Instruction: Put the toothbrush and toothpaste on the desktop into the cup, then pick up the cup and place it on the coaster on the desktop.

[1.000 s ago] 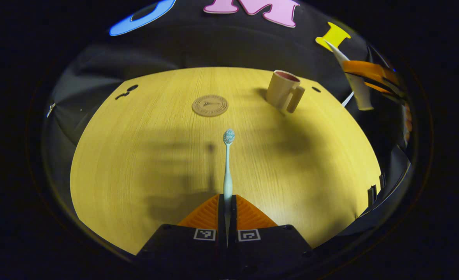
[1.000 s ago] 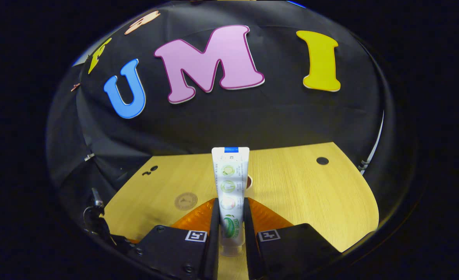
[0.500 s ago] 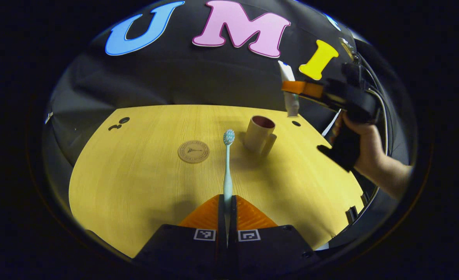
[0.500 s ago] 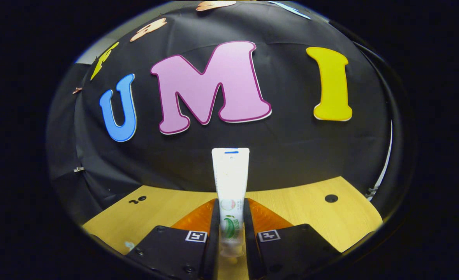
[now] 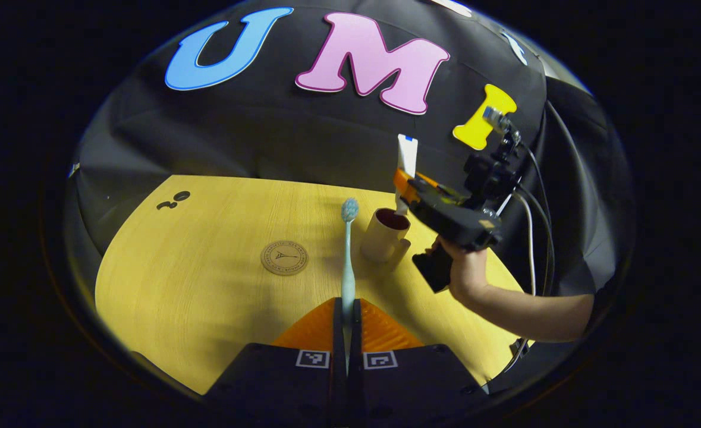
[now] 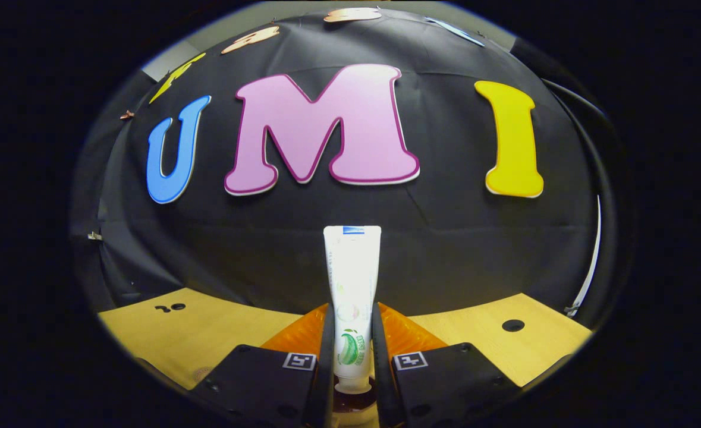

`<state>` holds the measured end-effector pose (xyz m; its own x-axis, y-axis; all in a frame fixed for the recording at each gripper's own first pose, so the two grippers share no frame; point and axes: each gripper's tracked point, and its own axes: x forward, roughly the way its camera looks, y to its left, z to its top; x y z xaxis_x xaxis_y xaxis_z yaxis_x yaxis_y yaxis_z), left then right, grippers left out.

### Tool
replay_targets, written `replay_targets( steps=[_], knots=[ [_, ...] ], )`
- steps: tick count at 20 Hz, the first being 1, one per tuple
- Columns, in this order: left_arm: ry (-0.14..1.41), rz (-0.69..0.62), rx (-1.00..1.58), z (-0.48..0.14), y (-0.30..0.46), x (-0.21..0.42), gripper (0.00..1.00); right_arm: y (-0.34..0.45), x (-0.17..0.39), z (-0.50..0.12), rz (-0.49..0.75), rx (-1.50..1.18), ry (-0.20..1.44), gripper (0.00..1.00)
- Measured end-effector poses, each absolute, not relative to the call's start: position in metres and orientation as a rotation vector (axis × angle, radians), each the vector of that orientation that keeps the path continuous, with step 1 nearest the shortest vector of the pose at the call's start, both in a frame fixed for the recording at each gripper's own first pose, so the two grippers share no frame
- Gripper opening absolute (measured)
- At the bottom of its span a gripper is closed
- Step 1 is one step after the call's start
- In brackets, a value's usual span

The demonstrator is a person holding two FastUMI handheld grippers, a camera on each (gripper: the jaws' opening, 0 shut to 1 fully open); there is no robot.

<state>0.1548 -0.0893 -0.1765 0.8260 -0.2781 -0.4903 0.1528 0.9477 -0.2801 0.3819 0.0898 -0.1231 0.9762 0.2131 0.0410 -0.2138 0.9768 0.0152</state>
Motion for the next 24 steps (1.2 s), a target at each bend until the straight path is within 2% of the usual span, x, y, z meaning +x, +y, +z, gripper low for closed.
replay_targets(
  steps=[6, 8, 9, 10, 11, 14, 15, 16, 24],
  knots=[
    [0.532, -0.236, -0.246, -0.167, -0.097, 0.162, 0.06, 0.089, 0.385, -0.153, 0.203, 0.027, 0.004, 0.34],
    [0.525, -0.244, -0.249, -0.165, -0.102, 0.162, 0.06, 0.087, 0.383, -0.147, 0.197, 0.027, -0.017, 0.40],
    [0.523, -0.249, -0.249, -0.165, -0.105, 0.162, 0.07, 0.085, 0.384, -0.142, 0.192, 0.021, -0.032, 0.47],
    [0.520, -0.255, -0.249, -0.164, -0.108, 0.162, 0.07, 0.082, 0.382, -0.139, 0.188, 0.010, -0.040, 0.49],
    [0.513, -0.259, -0.251, -0.162, -0.111, 0.164, 0.07, 0.078, 0.377, -0.138, 0.186, 0.001, -0.035, 0.62],
    [0.486, -0.277, -0.271, -0.153, -0.122, 0.171, 0.07, 0.063, 0.361, -0.140, 0.175, 0.035, 0.010, 0.75],
    [0.472, -0.284, -0.274, -0.147, -0.126, 0.176, 0.06, 0.053, 0.350, -0.134, 0.163, 0.043, 0.015, 0.96],
    [0.456, -0.292, -0.274, -0.141, -0.129, 0.184, 0.07, 0.043, 0.344, -0.133, 0.147, 0.042, 0.019, 1.00],
    [0.275, -0.366, -0.273, -0.099, -0.177, 0.286, 0.07, -0.033, 0.260, -0.117, 0.087, 0.021, 0.114, 0.99]
  ],
)
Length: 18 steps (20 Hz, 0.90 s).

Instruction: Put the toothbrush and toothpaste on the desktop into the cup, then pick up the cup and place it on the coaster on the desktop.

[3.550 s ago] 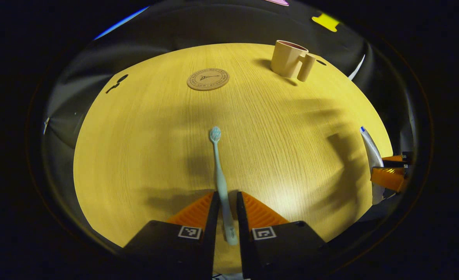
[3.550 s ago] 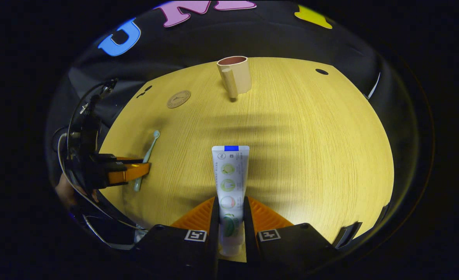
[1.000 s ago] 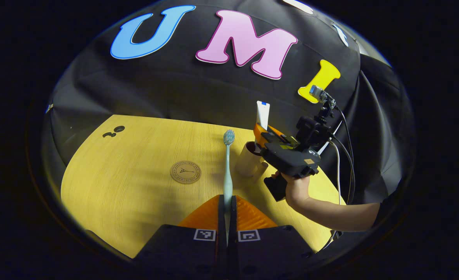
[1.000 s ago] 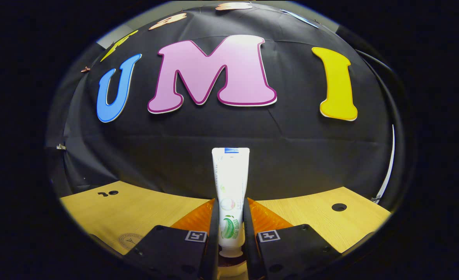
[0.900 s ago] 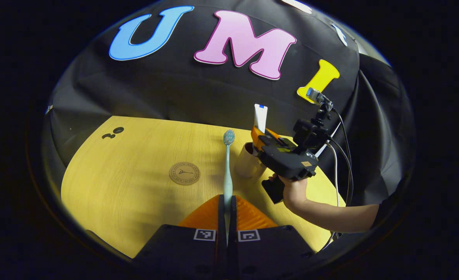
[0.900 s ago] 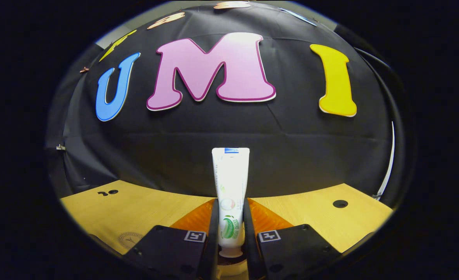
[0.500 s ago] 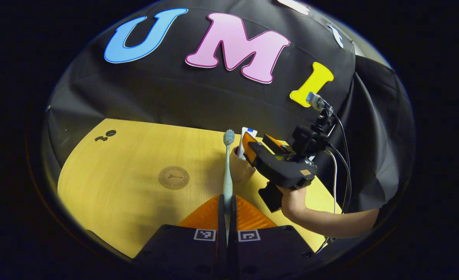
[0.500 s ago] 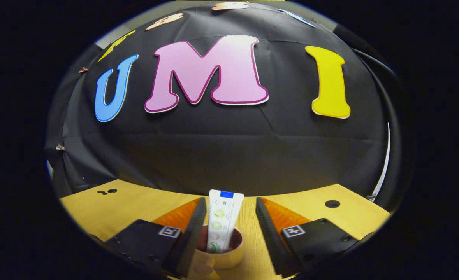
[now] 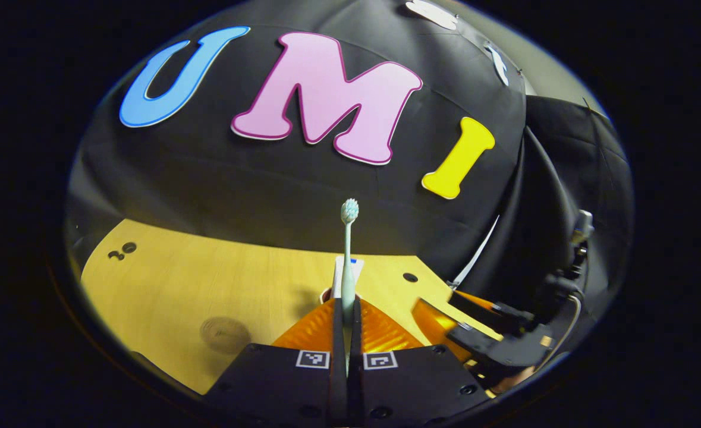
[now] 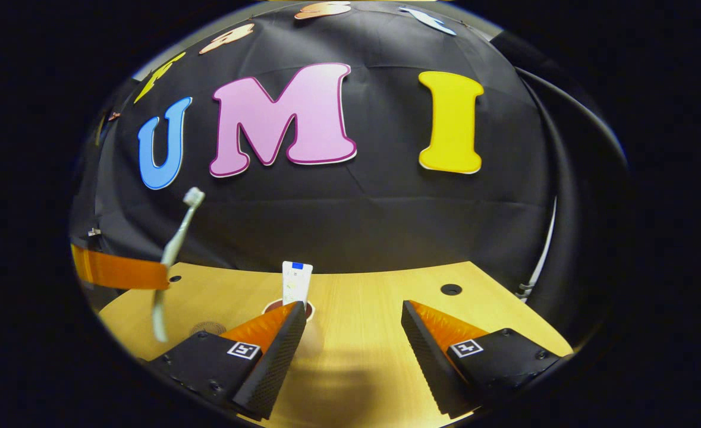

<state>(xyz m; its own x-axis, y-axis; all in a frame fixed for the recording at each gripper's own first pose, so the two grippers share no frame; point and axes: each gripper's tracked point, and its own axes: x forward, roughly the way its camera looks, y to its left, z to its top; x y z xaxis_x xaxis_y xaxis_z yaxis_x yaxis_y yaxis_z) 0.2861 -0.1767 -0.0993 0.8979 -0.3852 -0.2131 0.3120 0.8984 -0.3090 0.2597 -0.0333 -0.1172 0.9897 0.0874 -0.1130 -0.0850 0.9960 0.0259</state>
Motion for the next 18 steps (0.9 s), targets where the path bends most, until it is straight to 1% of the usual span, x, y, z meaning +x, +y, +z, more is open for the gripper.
replay_targets(
  steps=[2, 5, 9, 13, 18],
  knots=[
    [0.240, -0.371, -0.279, -0.097, -0.189, 0.316, 0.06, -0.047, 0.245, -0.115, 0.074, 0.021, 0.131, 0.99],
    [0.189, -0.376, -0.223, -0.104, -0.205, 0.354, 0.06, -0.069, 0.233, -0.120, 0.056, -0.021, 0.169, 0.99],
    [0.162, -0.395, -0.228, -0.118, -0.223, 0.386, 0.06, -0.092, 0.228, -0.119, 0.032, -0.009, 0.191, 0.99],
    [0.166, -0.370, -0.244, -0.138, -0.221, 0.404, 0.06, -0.102, 0.229, -0.111, 0.023, 0.006, 0.176, 0.99],
    [0.198, -0.360, -0.215, -0.162, -0.224, 0.412, 0.07, -0.091, 0.232, -0.121, 0.053, 0.013, 0.202, 0.99]
  ],
)
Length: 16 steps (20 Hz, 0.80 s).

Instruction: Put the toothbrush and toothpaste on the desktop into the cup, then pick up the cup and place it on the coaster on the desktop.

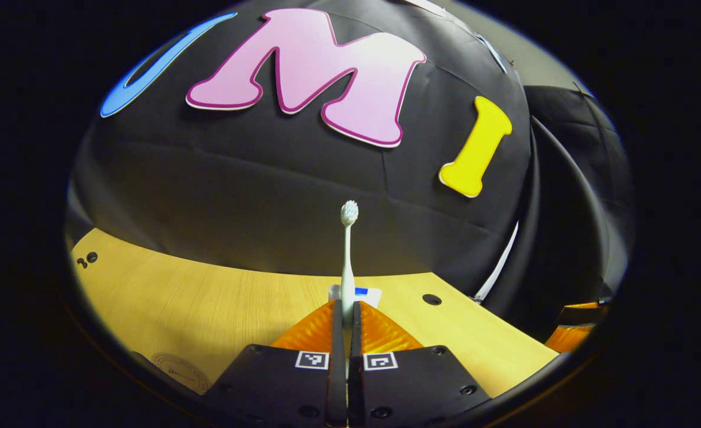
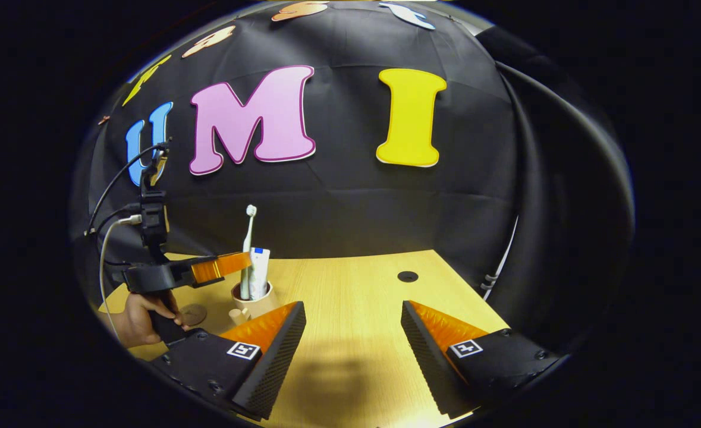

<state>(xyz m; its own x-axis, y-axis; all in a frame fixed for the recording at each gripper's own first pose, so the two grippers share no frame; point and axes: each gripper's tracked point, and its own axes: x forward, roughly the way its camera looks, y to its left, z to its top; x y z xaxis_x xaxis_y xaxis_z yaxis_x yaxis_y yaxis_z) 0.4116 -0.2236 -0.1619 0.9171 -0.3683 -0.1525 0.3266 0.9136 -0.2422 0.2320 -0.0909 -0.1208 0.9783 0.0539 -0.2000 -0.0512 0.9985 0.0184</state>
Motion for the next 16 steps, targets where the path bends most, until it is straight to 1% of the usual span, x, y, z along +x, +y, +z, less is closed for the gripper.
replay_targets(
  steps=[3, 4, 5, 7, 9, 11, 14, 16],
  knots=[
    [0.210, -0.333, -0.150, -0.173, -0.221, 0.409, 0.12, -0.082, 0.229, -0.123, 0.077, 0.002, 0.203, 0.99],
    [0.214, -0.330, -0.137, -0.175, -0.222, 0.409, 0.22, -0.080, 0.228, -0.124, 0.083, -0.005, 0.204, 0.99],
    [0.221, -0.335, -0.130, -0.180, -0.223, 0.407, 0.23, -0.078, 0.227, -0.126, 0.087, -0.007, 0.206, 0.99],
    [0.224, -0.342, -0.114, -0.178, -0.223, 0.401, 0.67, -0.074, 0.226, -0.129, 0.095, 0.004, 0.216, 0.99],
    [0.203, -0.330, -0.097, -0.168, -0.215, 0.390, 0.80, -0.069, 0.229, -0.130, 0.101, 0.030, 0.226, 0.99],
    [0.164, -0.313, -0.094, -0.149, -0.202, 0.372, 0.98, -0.064, 0.233, -0.130, 0.108, 0.057, 0.229, 0.99],
    [0.143, -0.283, -0.123, -0.131, -0.175, 0.342, 0.98, -0.050, 0.242, -0.135, 0.136, 0.081, 0.259, 0.99],
    [0.140, -0.245, -0.116, -0.122, -0.149, 0.315, 0.98, -0.032, 0.250, -0.136, 0.181, 0.100, 0.284, 0.98]
  ],
)
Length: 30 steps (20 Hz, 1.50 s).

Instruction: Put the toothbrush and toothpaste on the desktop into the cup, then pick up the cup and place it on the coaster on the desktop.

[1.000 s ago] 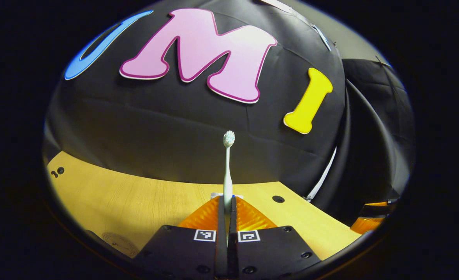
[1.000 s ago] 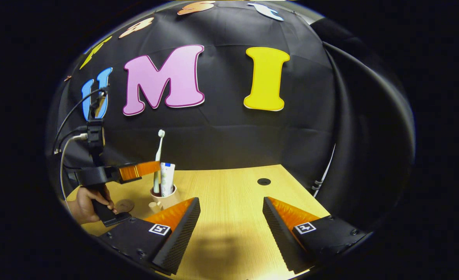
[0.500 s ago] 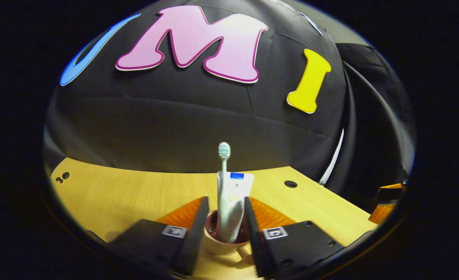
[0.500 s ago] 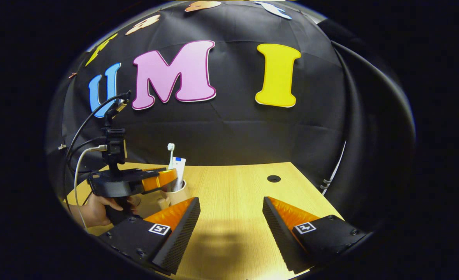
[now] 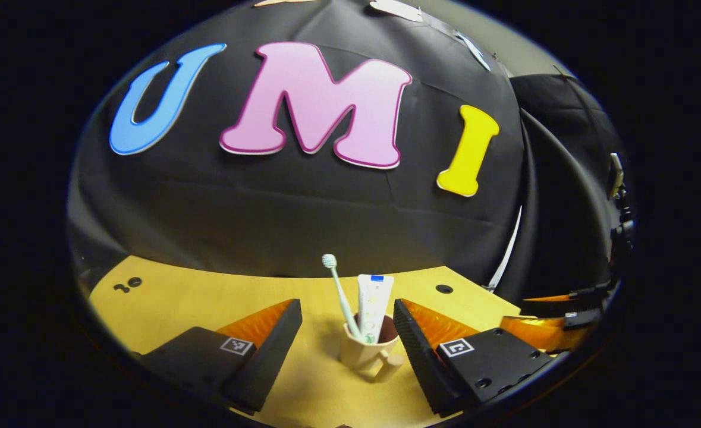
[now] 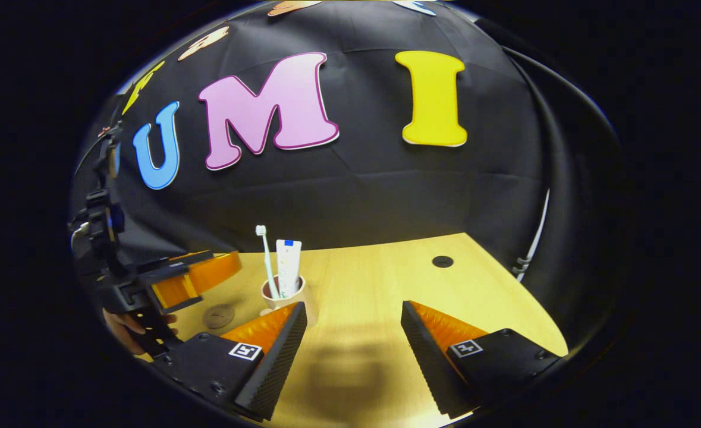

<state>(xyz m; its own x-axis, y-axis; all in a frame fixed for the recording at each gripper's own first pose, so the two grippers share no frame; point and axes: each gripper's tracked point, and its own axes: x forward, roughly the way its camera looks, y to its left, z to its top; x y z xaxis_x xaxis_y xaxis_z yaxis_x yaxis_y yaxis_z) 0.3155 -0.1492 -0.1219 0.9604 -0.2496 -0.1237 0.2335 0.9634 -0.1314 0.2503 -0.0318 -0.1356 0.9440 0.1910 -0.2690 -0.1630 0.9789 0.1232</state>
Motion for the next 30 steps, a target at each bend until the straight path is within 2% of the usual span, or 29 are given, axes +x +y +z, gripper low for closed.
replay_targets(
  steps=[3, 6, 13, 20, 23, 28, 30],
  knots=[
    [0.148, -0.185, -0.154, -0.111, -0.112, 0.267, 0.97, -0.003, 0.265, -0.146, 0.229, 0.091, 0.370, 0.98],
    [0.194, -0.120, -0.166, -0.116, -0.076, 0.216, 0.97, 0.029, 0.271, -0.170, 0.276, 0.117, 0.556, 0.98],
    [0.315, -0.032, -0.241, -0.159, -0.043, 0.134, 0.97, 0.067, 0.284, -0.208, 0.295, 0.057, 0.887, 0.98],
    [0.318, -0.018, -0.339, -0.159, -0.035, 0.106, 0.97, 0.104, 0.305, -0.233, 0.296, -0.041, 1.072, 0.98],
    [0.310, 0.016, -0.340, -0.158, -0.016, 0.101, 0.97, 0.098, 0.313, -0.253, 0.284, -0.182, 1.134, 0.98],
    [0.326, 0.071, -0.381, -0.166, 0.009, 0.091, 0.97, 0.094, 0.313, -0.282, 0.195, -0.072, 1.298, 0.98],
    [0.340, 0.093, -0.363, -0.171, 0.021, 0.086, 0.98, 0.093, 0.317, -0.289, 0.183, -0.078, 1.308, 0.89]
  ],
)
